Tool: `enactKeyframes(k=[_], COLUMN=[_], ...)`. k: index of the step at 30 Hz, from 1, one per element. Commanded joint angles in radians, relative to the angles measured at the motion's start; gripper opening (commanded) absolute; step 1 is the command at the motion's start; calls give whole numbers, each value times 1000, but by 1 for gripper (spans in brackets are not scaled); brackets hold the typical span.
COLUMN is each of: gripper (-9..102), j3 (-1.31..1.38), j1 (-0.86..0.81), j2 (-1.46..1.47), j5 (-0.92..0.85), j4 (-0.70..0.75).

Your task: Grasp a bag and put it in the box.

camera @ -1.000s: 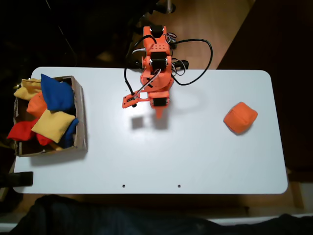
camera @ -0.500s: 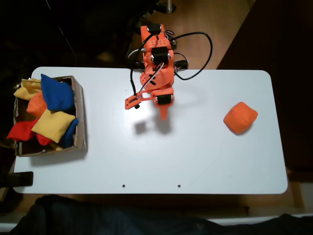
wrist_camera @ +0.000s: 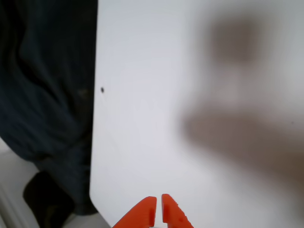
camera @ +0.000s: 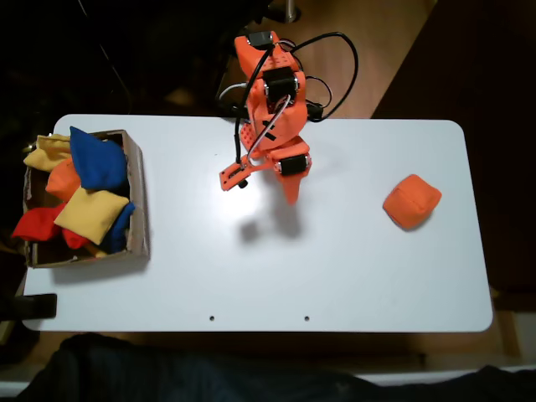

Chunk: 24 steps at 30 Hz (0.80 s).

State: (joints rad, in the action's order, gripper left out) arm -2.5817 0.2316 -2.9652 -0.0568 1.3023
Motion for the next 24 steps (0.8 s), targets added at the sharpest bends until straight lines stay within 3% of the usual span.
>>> enactKeyframes(k=[1, 24], gripper=[0, 0], j3=[103, 565], j1=[20, 187], j2=[52, 469], j5=[-2, -5], j4=[-12, -51])
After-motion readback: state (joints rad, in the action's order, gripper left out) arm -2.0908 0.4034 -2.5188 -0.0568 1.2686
